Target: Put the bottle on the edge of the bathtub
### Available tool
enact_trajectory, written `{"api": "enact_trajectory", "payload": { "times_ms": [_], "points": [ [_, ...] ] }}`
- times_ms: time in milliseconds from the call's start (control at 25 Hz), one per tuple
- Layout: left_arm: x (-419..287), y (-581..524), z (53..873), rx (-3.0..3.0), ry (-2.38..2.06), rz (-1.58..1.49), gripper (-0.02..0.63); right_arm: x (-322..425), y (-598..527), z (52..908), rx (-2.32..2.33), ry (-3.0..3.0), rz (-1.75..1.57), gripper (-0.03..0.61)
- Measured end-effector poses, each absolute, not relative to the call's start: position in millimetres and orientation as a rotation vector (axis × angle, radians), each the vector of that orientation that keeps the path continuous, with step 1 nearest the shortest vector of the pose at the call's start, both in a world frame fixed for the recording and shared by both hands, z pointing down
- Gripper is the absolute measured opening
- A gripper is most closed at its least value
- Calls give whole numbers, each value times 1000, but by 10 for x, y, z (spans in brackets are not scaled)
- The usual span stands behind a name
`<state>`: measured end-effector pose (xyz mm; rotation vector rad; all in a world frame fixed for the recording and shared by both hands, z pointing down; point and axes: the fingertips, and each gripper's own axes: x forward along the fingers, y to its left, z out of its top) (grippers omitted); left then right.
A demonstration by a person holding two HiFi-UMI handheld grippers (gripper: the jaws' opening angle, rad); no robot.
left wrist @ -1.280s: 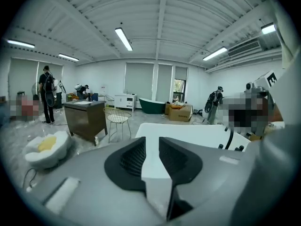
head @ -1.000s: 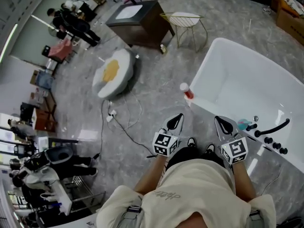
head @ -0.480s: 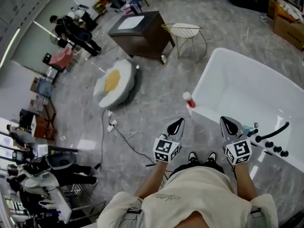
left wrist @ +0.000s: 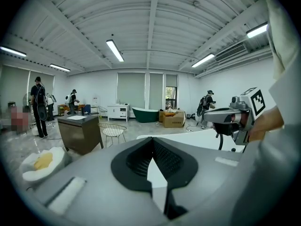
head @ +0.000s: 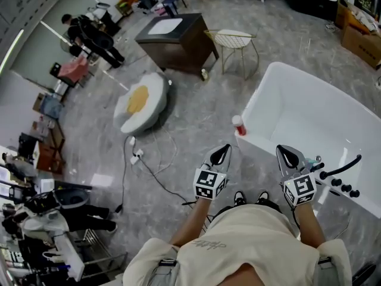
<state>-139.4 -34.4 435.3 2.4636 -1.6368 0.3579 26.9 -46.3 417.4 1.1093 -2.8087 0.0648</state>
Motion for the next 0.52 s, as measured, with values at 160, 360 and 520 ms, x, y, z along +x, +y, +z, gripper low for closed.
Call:
{"api": "enact_trajectory", "payload": {
  "times_ms": [160,360,520],
  "points": [
    [-1417,-347,4381,2468,-1616,349,15,203,-448,4213,1091,-2814,137,0],
    [-1420,-357,4375,2479,-1603,340,15,171,-463,4241,1061,-2801,149,0],
    [-1454,-408,4323,2488,-1602,330,15,118,-490,4145,1054,-2799,91,0]
  ]
}}
